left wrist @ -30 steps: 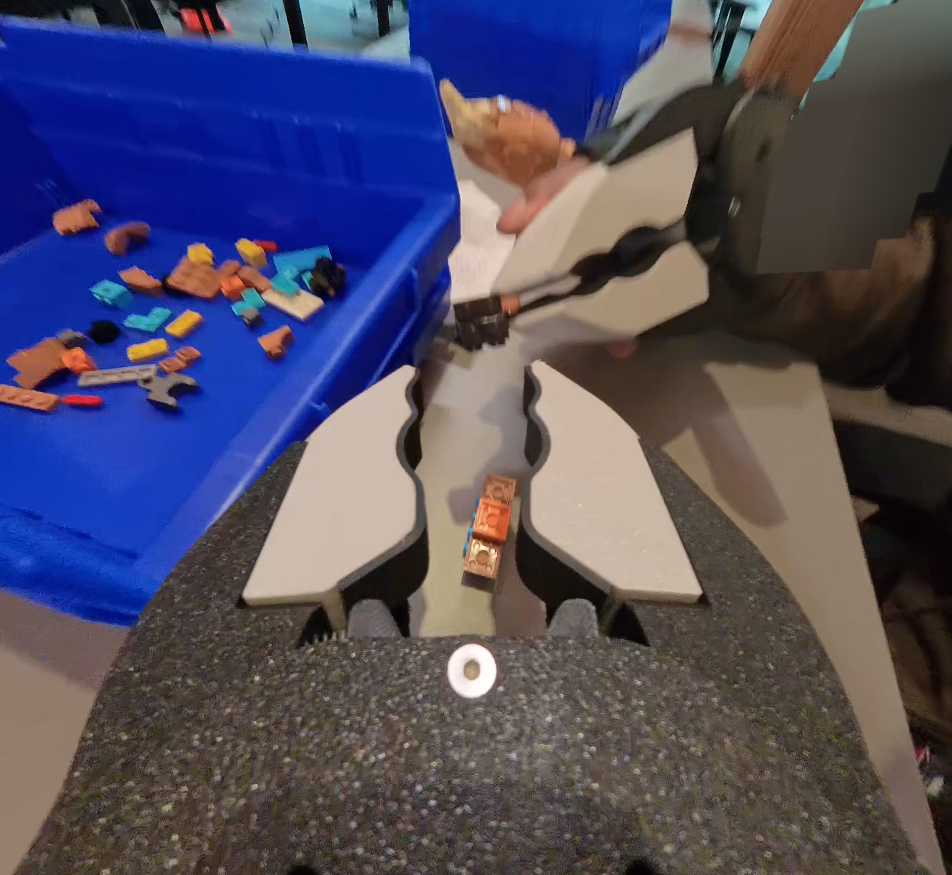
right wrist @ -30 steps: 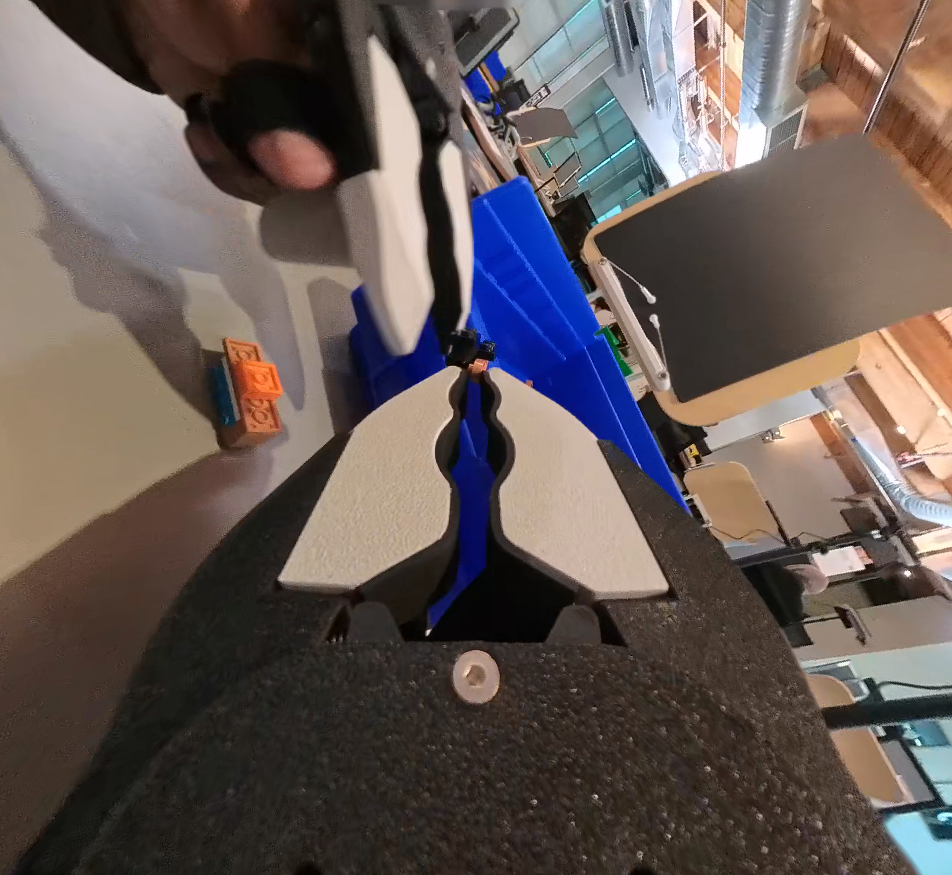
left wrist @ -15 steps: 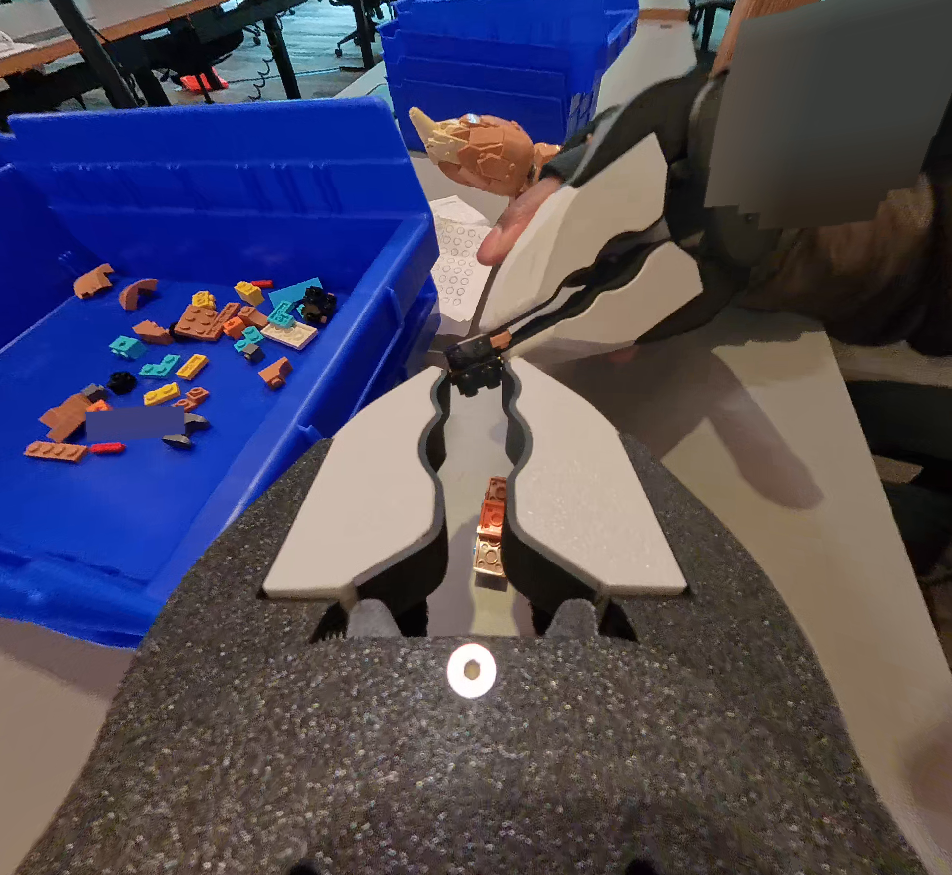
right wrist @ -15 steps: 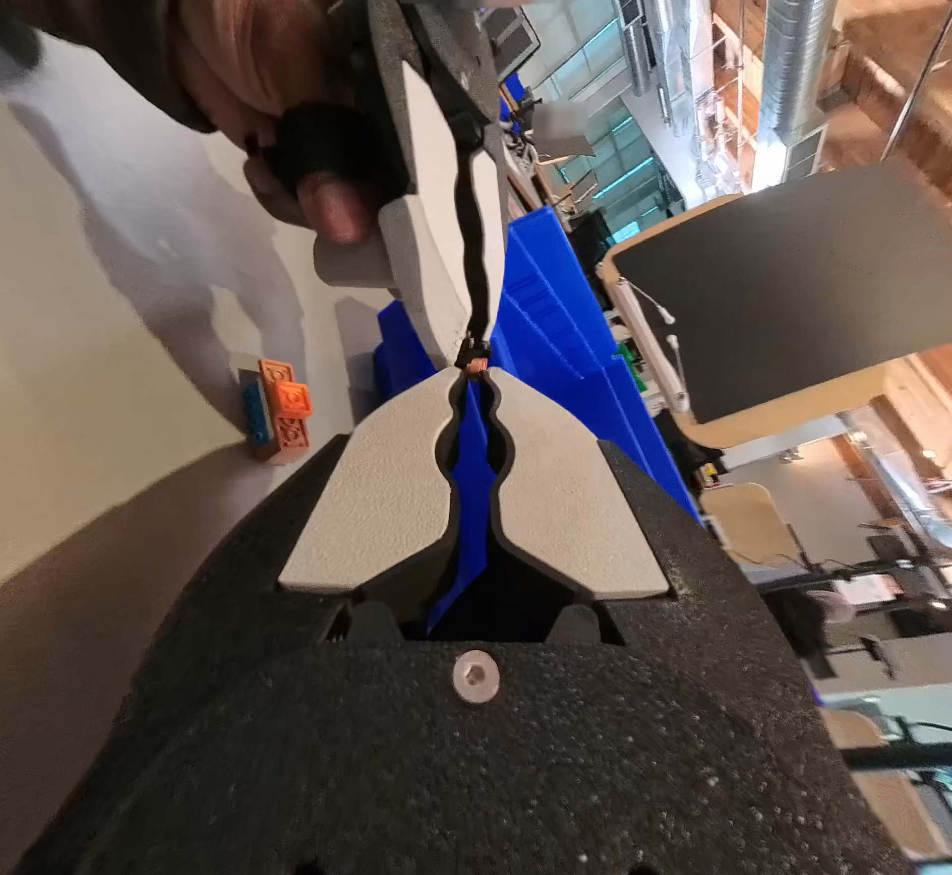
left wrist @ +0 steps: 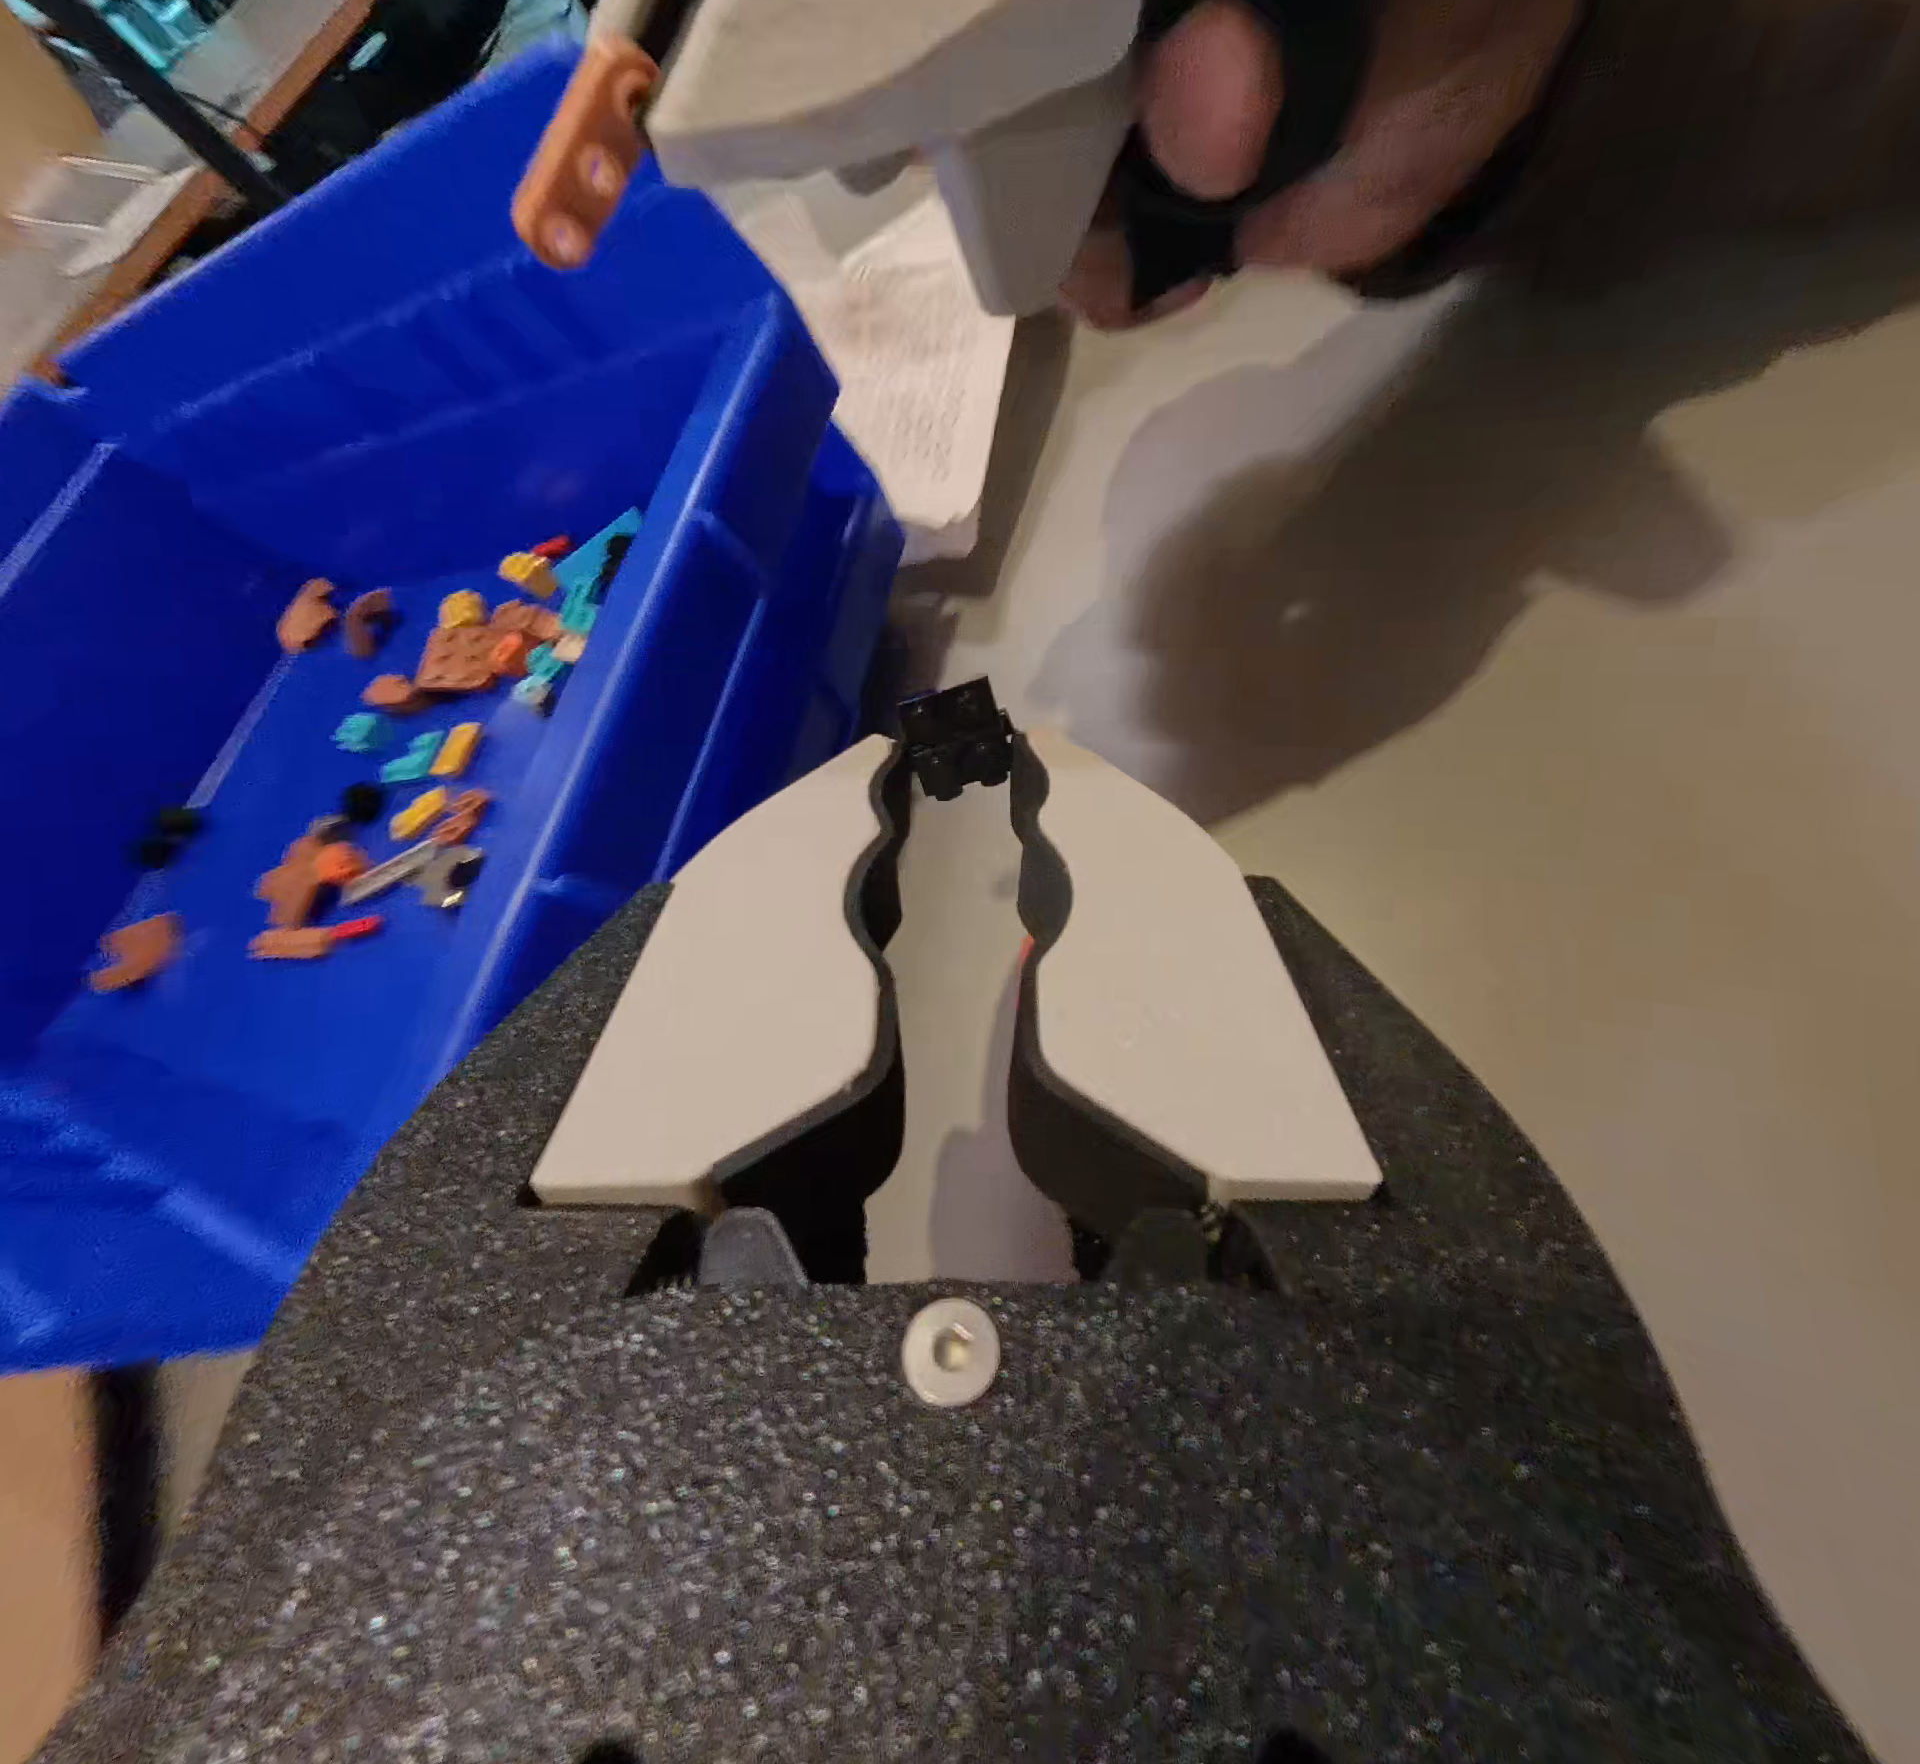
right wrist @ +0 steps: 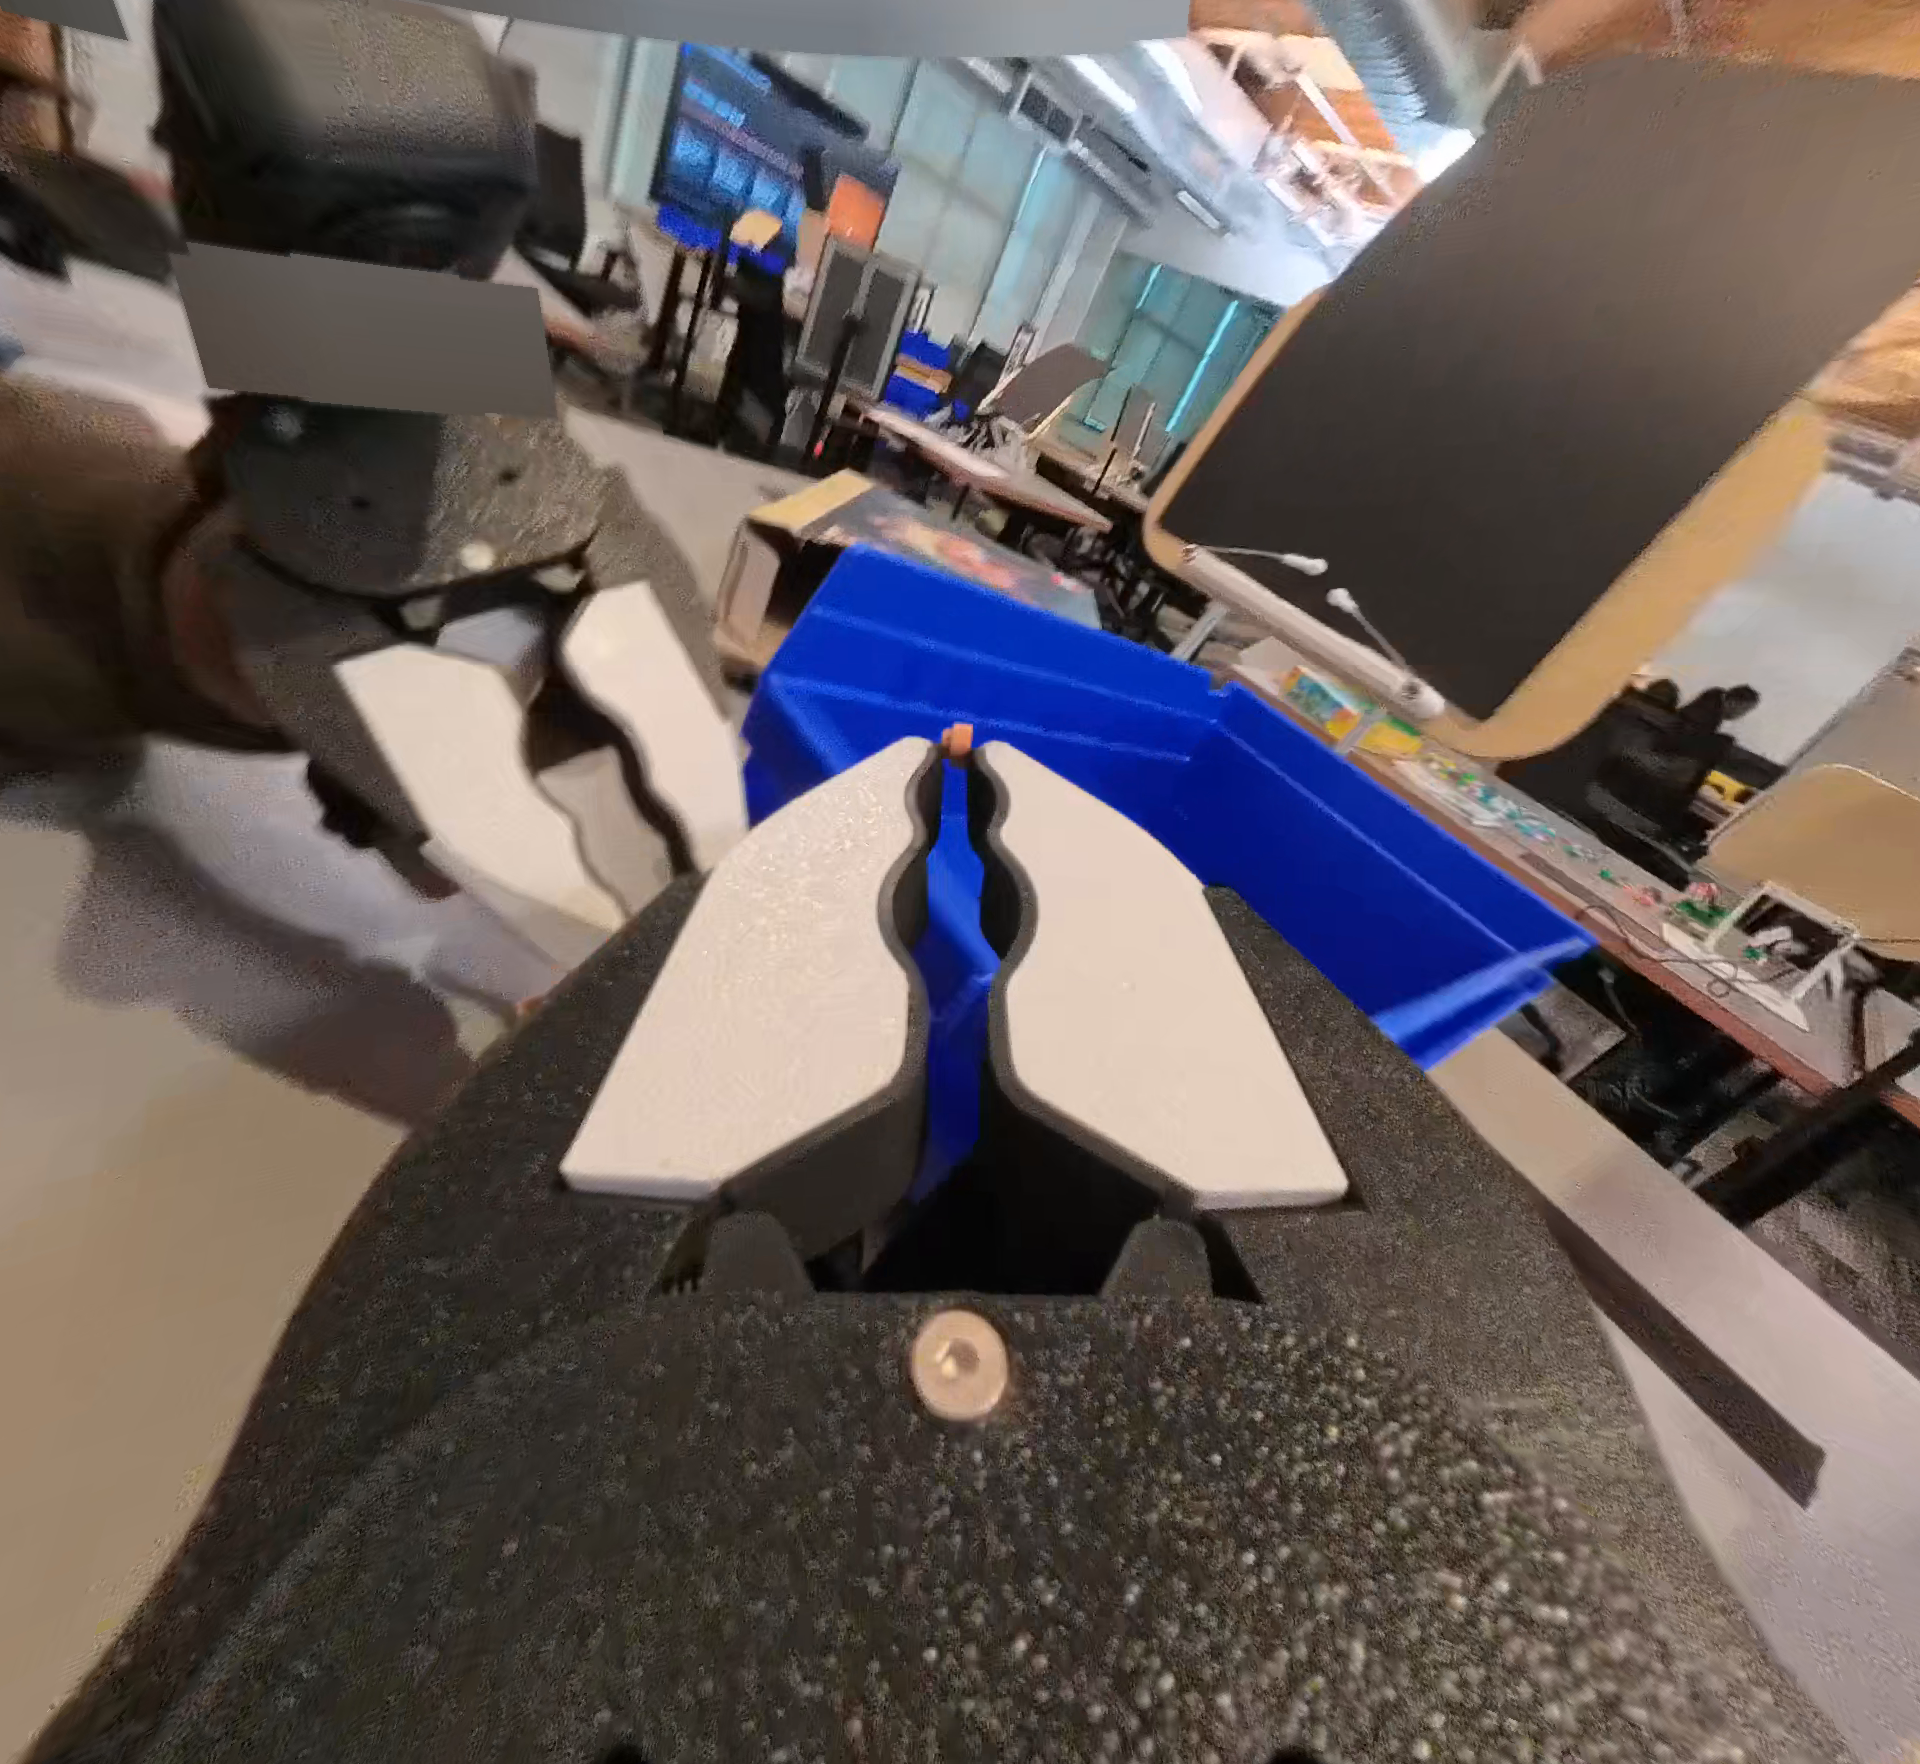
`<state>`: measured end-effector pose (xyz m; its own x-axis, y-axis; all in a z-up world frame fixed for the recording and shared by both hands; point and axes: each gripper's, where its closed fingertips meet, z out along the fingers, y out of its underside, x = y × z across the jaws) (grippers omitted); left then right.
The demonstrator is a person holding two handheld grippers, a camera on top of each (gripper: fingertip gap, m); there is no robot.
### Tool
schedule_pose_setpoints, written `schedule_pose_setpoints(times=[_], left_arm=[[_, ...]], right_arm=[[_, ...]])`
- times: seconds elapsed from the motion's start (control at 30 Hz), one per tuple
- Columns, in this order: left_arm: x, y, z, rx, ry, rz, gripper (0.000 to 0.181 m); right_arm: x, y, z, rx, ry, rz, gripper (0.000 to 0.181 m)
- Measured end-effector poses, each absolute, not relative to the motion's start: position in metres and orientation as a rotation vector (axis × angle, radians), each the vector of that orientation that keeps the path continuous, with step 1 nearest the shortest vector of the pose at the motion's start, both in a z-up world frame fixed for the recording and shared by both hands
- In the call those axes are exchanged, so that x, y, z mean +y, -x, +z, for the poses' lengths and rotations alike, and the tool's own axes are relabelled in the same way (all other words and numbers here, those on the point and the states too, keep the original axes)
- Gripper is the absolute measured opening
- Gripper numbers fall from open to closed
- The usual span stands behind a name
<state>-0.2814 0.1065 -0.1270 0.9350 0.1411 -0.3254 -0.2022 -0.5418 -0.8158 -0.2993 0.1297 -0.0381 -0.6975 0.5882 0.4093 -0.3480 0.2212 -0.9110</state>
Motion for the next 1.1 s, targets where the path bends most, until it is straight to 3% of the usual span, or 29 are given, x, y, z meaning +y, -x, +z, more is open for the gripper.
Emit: schedule_pose_setpoints(times=[0.47,0.87,1.1], left_arm=[[0.08,0.271,-0.027,-0.197,1.317,-0.482,0.019],[0.06,0.258,0.008,-0.108,1.136,-0.561,0.019],[0.05,0.265,0.016,-0.132,1.049,-0.6,0.019]], right_arm=[[0.138,0.313,-0.025,-1.553,0.175,1.275,0.005],[0.107,0.324,0.006,-1.449,0.089,1.117,0.005],[0.087,0.35,-0.008,-1.579,0.113,1.072,0.005]])
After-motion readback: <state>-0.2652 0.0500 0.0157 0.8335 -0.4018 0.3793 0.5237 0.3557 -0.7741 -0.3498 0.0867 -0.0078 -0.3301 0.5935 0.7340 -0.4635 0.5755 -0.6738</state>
